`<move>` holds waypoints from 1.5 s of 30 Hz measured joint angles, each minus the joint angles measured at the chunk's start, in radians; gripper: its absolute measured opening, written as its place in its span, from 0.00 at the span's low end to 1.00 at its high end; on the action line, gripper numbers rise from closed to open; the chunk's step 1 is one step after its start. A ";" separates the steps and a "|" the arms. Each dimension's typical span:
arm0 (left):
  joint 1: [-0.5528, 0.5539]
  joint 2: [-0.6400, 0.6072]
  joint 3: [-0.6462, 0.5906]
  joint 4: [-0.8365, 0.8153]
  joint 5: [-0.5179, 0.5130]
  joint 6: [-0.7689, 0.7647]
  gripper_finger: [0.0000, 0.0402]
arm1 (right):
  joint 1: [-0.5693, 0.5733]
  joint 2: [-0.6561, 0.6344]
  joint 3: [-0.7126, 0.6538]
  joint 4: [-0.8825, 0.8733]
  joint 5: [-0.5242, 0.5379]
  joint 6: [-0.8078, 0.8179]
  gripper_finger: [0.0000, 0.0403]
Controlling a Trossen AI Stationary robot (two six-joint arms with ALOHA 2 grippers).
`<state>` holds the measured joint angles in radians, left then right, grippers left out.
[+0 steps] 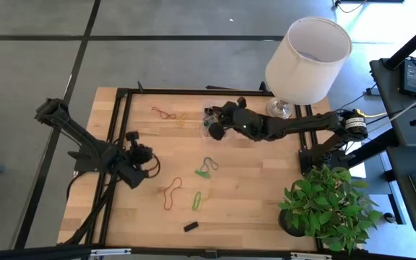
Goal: Pick and place rubber bands into bin
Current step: Put the blue rubber band into the transparent bin, then put the red rubber band into the transparent bin
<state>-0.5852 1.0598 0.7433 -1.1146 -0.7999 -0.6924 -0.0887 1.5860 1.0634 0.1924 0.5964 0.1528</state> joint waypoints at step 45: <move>1.070 0.066 -0.001 0.679 0.458 0.820 0.05 | -0.222 -0.042 0.001 -0.357 -0.504 0.161 0.40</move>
<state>0.4847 1.1261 0.7425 -0.4359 -0.3420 0.1279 -0.3107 1.5435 1.0641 -0.1648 0.0927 0.3137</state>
